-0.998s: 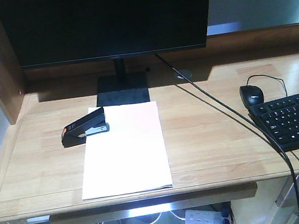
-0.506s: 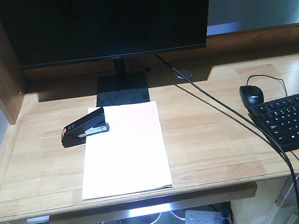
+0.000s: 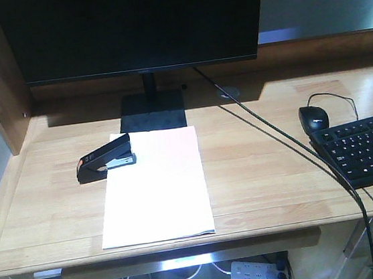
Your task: Grab stapler and paper to desk for stapling
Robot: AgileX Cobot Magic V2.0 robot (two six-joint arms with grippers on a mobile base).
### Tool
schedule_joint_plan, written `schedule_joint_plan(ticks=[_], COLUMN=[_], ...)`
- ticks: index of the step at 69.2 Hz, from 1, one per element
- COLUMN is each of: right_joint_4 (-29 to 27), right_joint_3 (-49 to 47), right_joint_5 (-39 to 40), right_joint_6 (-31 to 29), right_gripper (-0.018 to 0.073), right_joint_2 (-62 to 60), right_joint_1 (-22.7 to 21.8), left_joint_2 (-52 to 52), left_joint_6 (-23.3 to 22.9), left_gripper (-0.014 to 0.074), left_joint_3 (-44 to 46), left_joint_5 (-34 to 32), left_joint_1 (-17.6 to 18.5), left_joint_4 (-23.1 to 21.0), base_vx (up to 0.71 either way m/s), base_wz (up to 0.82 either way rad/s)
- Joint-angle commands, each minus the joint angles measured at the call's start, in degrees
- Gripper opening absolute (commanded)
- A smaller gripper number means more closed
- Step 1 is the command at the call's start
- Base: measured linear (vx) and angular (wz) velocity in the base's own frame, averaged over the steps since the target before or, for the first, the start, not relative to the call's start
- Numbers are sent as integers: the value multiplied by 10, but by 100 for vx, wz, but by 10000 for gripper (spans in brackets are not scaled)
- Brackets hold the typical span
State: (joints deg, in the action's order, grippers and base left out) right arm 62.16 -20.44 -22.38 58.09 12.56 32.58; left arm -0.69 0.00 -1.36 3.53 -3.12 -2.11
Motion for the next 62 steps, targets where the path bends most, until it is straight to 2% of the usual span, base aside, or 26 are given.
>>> schedule_joint_plan(ticks=[1, 62], right_joint_4=[20, 17], right_joint_3=[-15, -15], right_joint_5=[22, 21], right_joint_6=[0, -7], right_gripper=[-10, -10], right_joint_2=[7, 7], right_joint_1=[-1, -1], left_joint_2=[-10, -9], left_joint_6=[-3, -3], left_gripper=[-6, -6], left_joint_3=[-7, -7], left_joint_5=[-35, -35], left_joint_1=[1, 1], left_joint_4=[0, 0], base_vx=[0, 0], base_wz=[0, 0])
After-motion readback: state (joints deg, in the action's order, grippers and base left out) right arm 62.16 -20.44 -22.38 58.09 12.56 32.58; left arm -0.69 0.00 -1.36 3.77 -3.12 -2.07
